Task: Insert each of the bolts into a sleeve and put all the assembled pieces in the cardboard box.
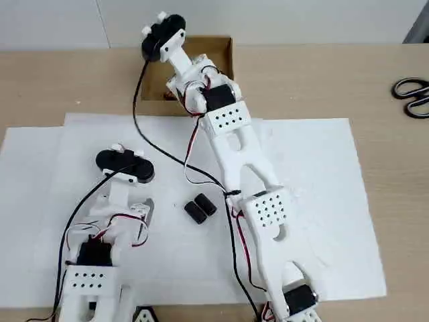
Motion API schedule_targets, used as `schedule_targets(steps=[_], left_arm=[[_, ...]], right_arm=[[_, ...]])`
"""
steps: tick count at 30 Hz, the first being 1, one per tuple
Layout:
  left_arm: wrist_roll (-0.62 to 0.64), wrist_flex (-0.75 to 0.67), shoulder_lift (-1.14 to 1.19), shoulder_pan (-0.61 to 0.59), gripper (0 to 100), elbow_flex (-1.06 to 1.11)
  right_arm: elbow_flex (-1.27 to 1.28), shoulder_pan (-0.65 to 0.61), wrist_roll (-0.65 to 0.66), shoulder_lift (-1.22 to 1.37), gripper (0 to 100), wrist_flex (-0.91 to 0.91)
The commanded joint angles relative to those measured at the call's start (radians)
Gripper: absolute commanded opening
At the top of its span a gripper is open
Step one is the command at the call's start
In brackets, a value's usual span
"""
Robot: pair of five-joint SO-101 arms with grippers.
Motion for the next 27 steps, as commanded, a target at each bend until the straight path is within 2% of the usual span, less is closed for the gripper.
schedule_targets(steps=[1, 4, 8, 15, 19, 23, 27], left_arm=[[-0.002, 0.009, -0.009, -0.005, 17, -0.004], [-0.002, 0.009, -0.009, -0.005, 17, -0.004], [-0.002, 0.009, -0.009, -0.005, 17, -0.004], [-0.002, 0.009, -0.009, -0.006, 17, -0.004], [0.011, 0.003, -0.009, -0.066, 17, -0.004], [0.101, -0.040, -0.011, -0.137, 17, -0.004], [0.132, -0.052, -0.011, -0.147, 17, -0.004]], right_arm=[[-0.184, -0.033, -0.097, -0.027, 1.9, 0.305], [-0.285, -0.048, -0.186, -0.025, 0.6, 0.464], [-0.293, -0.050, -0.265, -0.033, 0.5, 0.613], [-0.278, -0.039, -0.288, -0.099, 0.4, 0.633], [-0.126, -0.038, -0.288, -0.177, 0.4, 0.638], [0.087, -0.039, -0.288, -0.346, 0.4, 0.634], [0.370, -0.041, -0.288, -0.516, 0.4, 0.631]])
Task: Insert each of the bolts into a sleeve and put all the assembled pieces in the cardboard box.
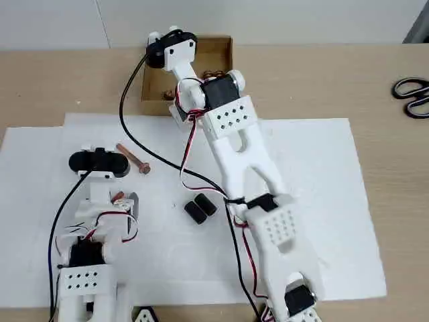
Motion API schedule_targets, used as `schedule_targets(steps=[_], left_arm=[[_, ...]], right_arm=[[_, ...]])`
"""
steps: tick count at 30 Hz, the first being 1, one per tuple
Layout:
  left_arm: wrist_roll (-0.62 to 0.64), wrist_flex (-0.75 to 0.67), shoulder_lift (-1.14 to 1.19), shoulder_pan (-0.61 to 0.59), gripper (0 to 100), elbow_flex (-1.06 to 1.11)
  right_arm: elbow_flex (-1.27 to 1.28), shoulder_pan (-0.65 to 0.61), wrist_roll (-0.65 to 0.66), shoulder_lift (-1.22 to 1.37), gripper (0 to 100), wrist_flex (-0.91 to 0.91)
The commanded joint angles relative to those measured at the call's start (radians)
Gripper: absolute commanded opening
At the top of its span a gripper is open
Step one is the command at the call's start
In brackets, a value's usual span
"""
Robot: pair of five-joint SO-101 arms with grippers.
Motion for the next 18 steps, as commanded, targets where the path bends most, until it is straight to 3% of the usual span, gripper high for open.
schedule_targets(steps=[1, 8, 11, 18], left_arm=[[0.040, -0.028, -0.011, -0.012, 17, -0.004], [0.091, -0.051, -0.011, -0.017, 17, -0.005], [0.092, -0.055, -0.011, -0.077, 15, -0.007], [0.095, -0.055, -0.011, -0.123, 13, -0.016]], right_arm=[[0.244, 0.007, -0.012, -0.202, 0.4, 0.016], [0.667, -0.021, -0.009, -0.453, 0.4, 0.013], [0.818, -0.031, -0.008, -0.519, 0.4, 0.013], [1.025, -0.035, -0.008, -0.578, 0.7, 0.010]])
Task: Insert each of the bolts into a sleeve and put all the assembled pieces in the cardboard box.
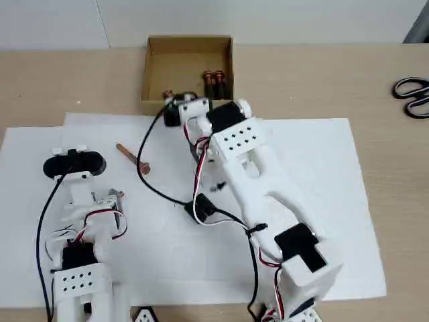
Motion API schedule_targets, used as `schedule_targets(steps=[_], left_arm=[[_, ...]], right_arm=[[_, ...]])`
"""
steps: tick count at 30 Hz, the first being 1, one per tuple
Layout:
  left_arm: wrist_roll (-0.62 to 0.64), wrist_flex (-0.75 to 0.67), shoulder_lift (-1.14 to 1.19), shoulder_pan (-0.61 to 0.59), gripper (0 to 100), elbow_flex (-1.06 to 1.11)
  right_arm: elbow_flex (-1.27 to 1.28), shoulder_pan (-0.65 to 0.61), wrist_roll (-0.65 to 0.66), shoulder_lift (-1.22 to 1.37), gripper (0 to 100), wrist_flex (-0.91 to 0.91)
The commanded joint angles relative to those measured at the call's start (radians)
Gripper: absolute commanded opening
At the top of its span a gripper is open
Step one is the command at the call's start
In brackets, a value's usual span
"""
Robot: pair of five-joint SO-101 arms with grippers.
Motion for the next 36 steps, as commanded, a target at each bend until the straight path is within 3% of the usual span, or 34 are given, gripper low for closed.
schedule_targets(steps=[1, 10, 18, 28, 36], left_arm=[[0.009, -0.025, -0.011, -0.006, 13, -0.016], [0.009, -0.025, -0.011, -0.009, 13, -0.018], [0.064, -0.057, -0.011, -0.101, 13, -0.019], [0.077, -0.058, -0.011, -0.107, 13, -0.019], [0.077, -0.058, -0.011, -0.107, 13, -0.019]], right_arm=[[0.046, -0.005, -0.006, -0.058, 0.7, 0.005], [0.068, -0.012, 0.163, -0.058, 0.8, 0.005], [0.068, -0.140, 0.167, -0.056, 6.4, 0.004], [0.077, -0.160, 0.169, 0.001, 8.9, -0.042], [0.074, -0.245, 0.167, 0.042, 8.8, -0.104]])
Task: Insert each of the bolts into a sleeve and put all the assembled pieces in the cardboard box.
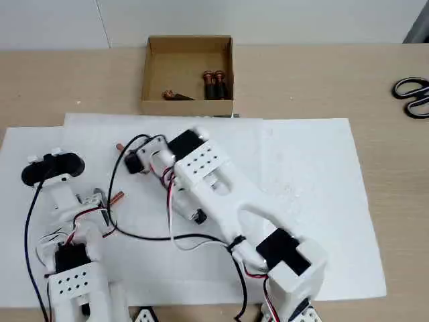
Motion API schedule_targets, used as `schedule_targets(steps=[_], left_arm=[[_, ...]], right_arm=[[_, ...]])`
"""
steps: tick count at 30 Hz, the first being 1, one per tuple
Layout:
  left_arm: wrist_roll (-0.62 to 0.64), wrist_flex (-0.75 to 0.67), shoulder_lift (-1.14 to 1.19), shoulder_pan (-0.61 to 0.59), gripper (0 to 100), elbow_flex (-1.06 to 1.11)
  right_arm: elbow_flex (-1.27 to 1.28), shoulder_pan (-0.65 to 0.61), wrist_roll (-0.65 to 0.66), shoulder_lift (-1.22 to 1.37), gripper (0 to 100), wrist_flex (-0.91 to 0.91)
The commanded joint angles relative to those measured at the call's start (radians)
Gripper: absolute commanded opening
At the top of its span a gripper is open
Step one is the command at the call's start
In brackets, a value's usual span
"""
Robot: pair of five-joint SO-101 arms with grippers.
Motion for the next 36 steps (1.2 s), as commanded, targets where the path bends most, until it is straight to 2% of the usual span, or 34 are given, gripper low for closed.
schedule_targets(steps=[1, 22, 30, 36], left_arm=[[0.005, -0.028, -0.011, -0.003, 13, -0.019], [0.003, -0.028, -0.011, 0.002, 13, -0.019], [0.003, -0.028, -0.011, 0.002, 13, -0.019], [0.003, -0.028, -0.011, 0.002, 13, -0.019]], right_arm=[[-0.006, -0.025, 0.008, -0.005, 8.7, -0.028], [0.000, -0.021, 0.011, 0.096, 8.7, -0.120], [-0.002, 0.036, 0.044, 0.119, 8.7, -0.111], [-0.002, 0.031, 0.040, 0.125, 9.0, -0.107]])
